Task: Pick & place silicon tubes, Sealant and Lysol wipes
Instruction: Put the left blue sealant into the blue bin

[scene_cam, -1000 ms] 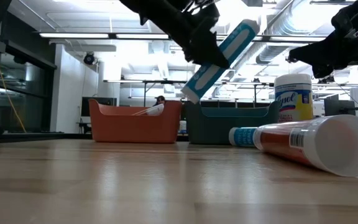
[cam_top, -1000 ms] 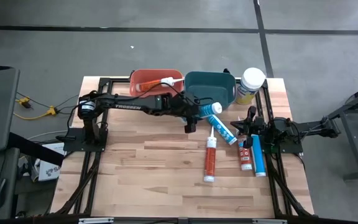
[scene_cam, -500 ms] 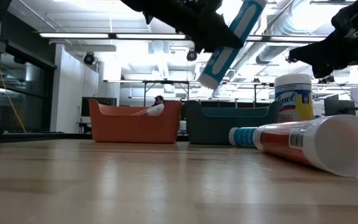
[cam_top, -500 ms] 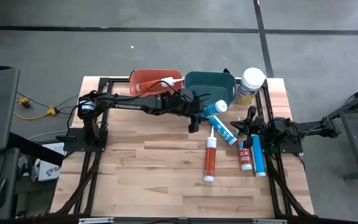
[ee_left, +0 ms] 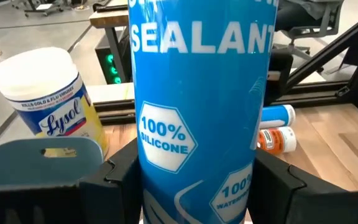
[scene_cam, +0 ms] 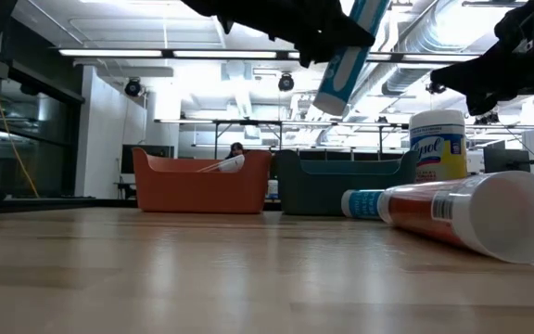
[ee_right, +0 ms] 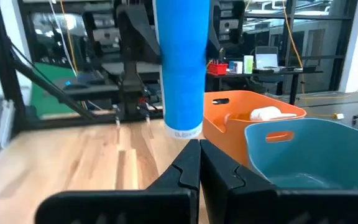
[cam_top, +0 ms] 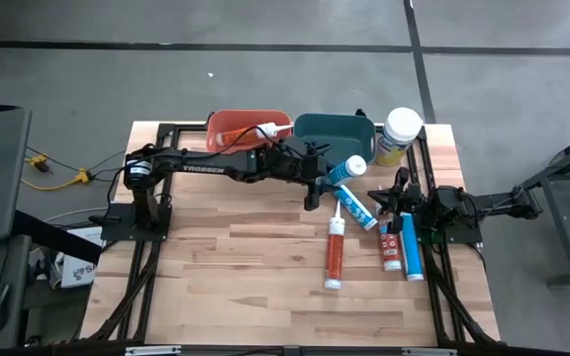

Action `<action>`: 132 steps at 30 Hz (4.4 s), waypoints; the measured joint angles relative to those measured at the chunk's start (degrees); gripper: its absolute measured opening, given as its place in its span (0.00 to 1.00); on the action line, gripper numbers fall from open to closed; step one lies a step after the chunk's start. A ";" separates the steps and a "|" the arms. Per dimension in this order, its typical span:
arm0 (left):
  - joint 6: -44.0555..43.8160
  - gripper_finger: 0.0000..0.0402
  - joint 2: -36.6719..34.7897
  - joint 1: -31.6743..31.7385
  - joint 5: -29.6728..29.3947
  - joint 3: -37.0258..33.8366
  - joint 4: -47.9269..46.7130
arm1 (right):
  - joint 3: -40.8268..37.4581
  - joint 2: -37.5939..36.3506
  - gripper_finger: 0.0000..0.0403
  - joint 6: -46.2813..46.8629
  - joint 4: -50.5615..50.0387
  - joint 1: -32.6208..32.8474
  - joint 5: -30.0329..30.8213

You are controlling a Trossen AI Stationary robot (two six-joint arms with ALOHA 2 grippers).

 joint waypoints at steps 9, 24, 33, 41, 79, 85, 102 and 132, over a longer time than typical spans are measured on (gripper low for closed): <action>-0.39 0.48 0.00 0.00 0.08 0.00 0.30 | 0.00 0.01 0.02 -6.13 6.04 0.02 -0.64; -1.20 0.48 0.00 0.00 2.90 0.00 3.70 | 0.52 3.46 0.64 -9.06 22.48 0.00 -0.82; -1.23 0.48 0.00 0.00 3.48 0.00 4.26 | 1.43 18.46 0.66 -10.57 37.08 -1.42 -1.09; -1.25 0.48 0.00 0.00 3.61 0.00 4.18 | 12.78 35.60 0.66 -9.78 36.37 -5.16 -7.51; -4.68 0.66 0.02 -0.03 1.73 -0.03 1.78 | 29.27 59.02 0.46 -10.96 30.87 -9.69 -12.44; -5.08 0.83 0.11 -0.02 -5.66 -0.11 -2.53 | 29.27 59.08 0.46 -10.91 26.09 -9.71 -8.32; -7.74 0.77 -4.39 0.02 -15.42 2.10 -28.22 | 32.29 59.22 0.46 -9.77 7.83 -14.14 -4.47; -28.19 0.74 -15.25 -10.54 -27.42 -36.49 -19.41 | 92.92 96.31 0.46 -28.54 -56.86 -40.16 -16.11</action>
